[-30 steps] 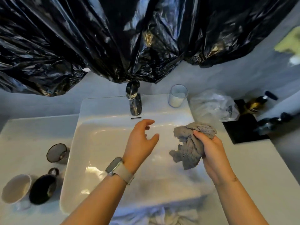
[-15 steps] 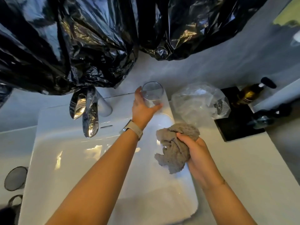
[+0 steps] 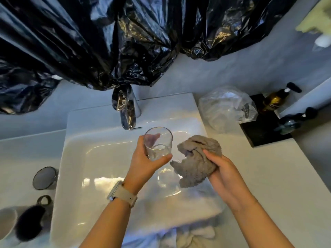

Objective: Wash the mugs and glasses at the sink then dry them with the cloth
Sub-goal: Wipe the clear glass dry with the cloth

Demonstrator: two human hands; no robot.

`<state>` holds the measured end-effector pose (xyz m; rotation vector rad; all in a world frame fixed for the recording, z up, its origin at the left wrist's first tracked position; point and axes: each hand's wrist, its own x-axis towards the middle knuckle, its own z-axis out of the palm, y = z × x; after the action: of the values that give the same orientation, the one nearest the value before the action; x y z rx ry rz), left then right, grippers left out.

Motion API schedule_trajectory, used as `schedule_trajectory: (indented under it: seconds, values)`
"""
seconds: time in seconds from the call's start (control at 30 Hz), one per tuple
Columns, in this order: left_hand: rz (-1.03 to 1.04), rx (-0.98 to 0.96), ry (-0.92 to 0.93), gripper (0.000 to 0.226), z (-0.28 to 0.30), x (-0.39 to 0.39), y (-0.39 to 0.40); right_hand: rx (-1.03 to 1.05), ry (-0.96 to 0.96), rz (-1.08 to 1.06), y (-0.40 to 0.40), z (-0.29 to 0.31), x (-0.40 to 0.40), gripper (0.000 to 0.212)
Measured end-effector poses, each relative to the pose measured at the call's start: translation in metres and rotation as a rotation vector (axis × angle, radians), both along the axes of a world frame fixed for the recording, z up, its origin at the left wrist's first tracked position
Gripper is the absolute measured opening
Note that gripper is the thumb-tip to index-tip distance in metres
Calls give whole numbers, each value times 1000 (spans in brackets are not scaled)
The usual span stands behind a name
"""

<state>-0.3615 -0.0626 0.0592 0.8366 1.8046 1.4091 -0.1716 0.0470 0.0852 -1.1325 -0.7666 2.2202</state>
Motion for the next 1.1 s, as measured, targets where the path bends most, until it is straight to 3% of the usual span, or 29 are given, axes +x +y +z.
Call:
schedule_trajectory:
  seconds: [0.17, 0.33, 0.53, 0.63, 0.73, 0.87, 1.0, 1.1]
  values:
    - [-40, -260, 70, 61, 18, -7, -59, 75, 15, -9, -30, 11, 0, 40]
    - [-250, -747, 599, 66, 35, -33, -70, 118, 14, 19, -49, 24, -7, 36]
    - [-575, -1079, 1118, 57, 58, -54, -55, 191, 8, -6, -62, 29, -15, 30]
    - [-592, -1130, 1211, 55, 55, -61, -55, 181, -7, -33, -64, 30, -19, 35]
    - [-540, -1048, 1029, 62, 51, -73, -63, 171, -40, -40, -65, 28, -21, 36]
    - [-483, -713, 351, 80, 49, -77, -83, 189, -102, 14, -68, 26, -27, 40]
    - [-343, -354, -245, 58, 50, -53, -102, 112, 29, 100, -73, 27, -38, 55]
    - [-324, -220, -498, 55, 51, -38, -108, 96, 112, 203, -78, 27, -42, 55]
